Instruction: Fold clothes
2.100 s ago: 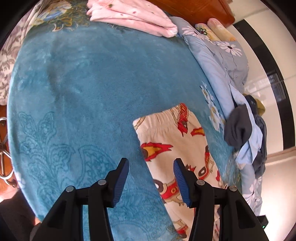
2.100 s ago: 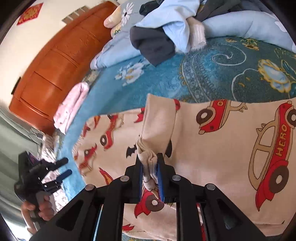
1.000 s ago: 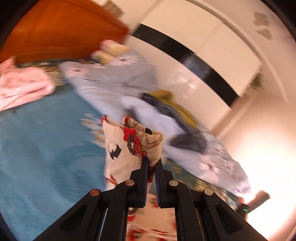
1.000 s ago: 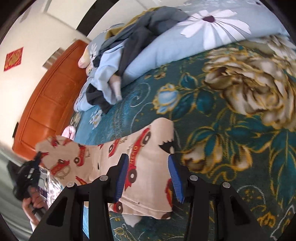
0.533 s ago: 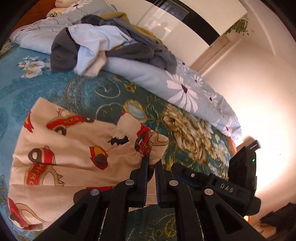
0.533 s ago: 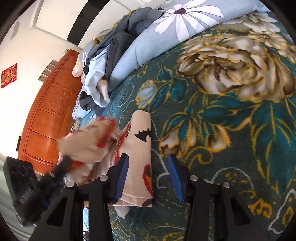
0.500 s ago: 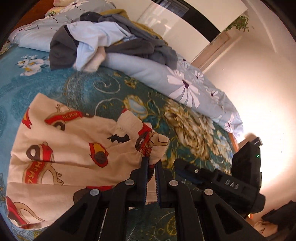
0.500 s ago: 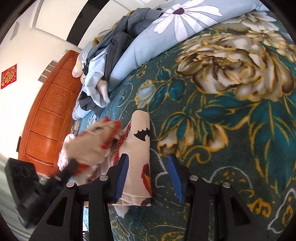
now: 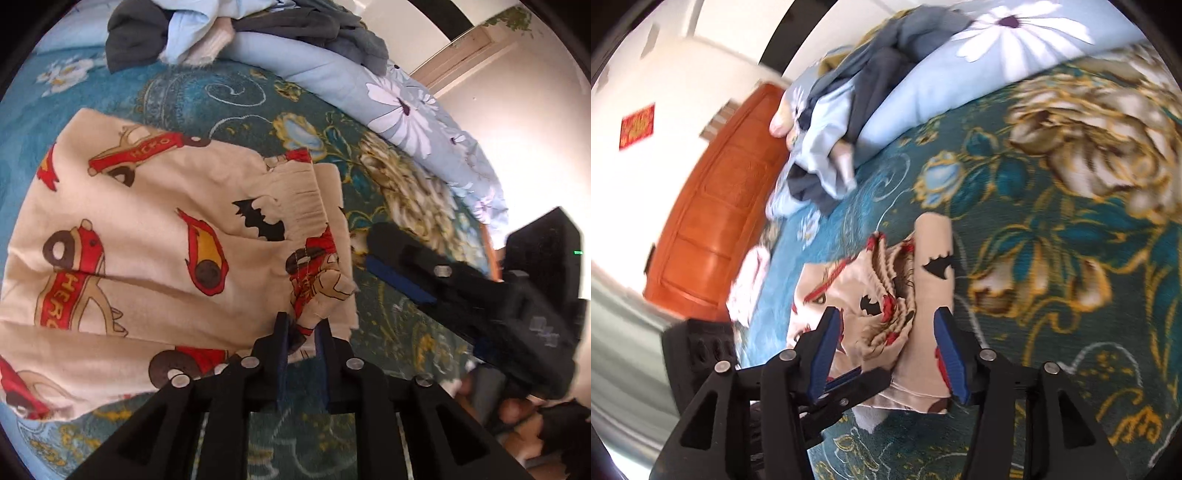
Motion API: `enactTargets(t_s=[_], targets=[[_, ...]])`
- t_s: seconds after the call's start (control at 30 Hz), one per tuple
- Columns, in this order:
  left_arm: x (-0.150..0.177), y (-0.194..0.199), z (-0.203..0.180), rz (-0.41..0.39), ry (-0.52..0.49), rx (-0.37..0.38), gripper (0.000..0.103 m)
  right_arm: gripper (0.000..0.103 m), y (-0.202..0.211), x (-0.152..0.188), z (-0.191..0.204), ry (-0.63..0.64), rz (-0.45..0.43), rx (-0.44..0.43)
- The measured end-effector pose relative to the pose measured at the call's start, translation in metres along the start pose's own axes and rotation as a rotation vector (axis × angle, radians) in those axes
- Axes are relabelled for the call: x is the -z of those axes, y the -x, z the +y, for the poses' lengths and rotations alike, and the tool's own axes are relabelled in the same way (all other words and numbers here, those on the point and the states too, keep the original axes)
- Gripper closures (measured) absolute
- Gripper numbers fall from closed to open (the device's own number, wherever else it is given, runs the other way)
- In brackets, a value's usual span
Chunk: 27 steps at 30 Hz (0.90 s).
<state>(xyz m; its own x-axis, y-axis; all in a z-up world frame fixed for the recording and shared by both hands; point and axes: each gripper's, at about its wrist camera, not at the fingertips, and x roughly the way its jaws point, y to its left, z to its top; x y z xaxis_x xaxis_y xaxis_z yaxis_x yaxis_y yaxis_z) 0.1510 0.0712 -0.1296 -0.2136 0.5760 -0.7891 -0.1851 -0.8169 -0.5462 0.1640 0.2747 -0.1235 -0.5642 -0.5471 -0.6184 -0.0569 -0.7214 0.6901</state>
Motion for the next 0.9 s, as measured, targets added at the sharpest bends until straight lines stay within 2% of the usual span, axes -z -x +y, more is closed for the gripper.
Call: enactTargets(t_s=[0.07,0.13,0.2,0.27,0.3,0.4,0.53,0.7,0.83,0.9], targets=[[0.001,0.019,0.013,-0.029,0.022,0.017,0.052,0.048,-0.008,0.0,0.006,0.036,0.026,0.019],[0.0,0.042,0.028,-0.088,0.049,0.006,0.045,0.048,-0.019,0.001,0.01,0.061,0.056,0.037],[-0.004,0.061,0.042,-0.127,0.059,-0.01,0.045,0.047,-0.027,0.001,0.012,0.082,0.07,0.054],[-0.007,0.074,0.059,-0.18,0.09,-0.06,0.044,0.047,-0.031,0.001,0.013,0.092,0.067,0.063],[-0.008,0.079,0.069,-0.2,0.11,-0.11,0.044,0.046,-0.033,0.0,0.014,0.096,0.065,0.068],[-0.009,0.078,0.097,-0.201,0.178,-0.201,0.044,0.045,-0.04,-0.002,0.014,0.084,0.076,0.08],[0.0,0.072,0.118,-0.193,0.229,-0.175,0.044,0.045,-0.046,0.0,0.028,0.147,0.082,0.1],[0.004,0.068,0.113,-0.195,0.16,-0.225,0.044,0.043,-0.046,0.009,0.036,0.199,0.091,0.117],[0.007,0.068,0.115,-0.197,0.156,-0.225,0.044,0.043,-0.045,0.016,0.042,0.24,0.098,0.13],[0.007,0.069,0.115,-0.196,0.156,-0.226,0.044,0.051,-0.046,0.016,0.032,0.178,0.1,0.118]])
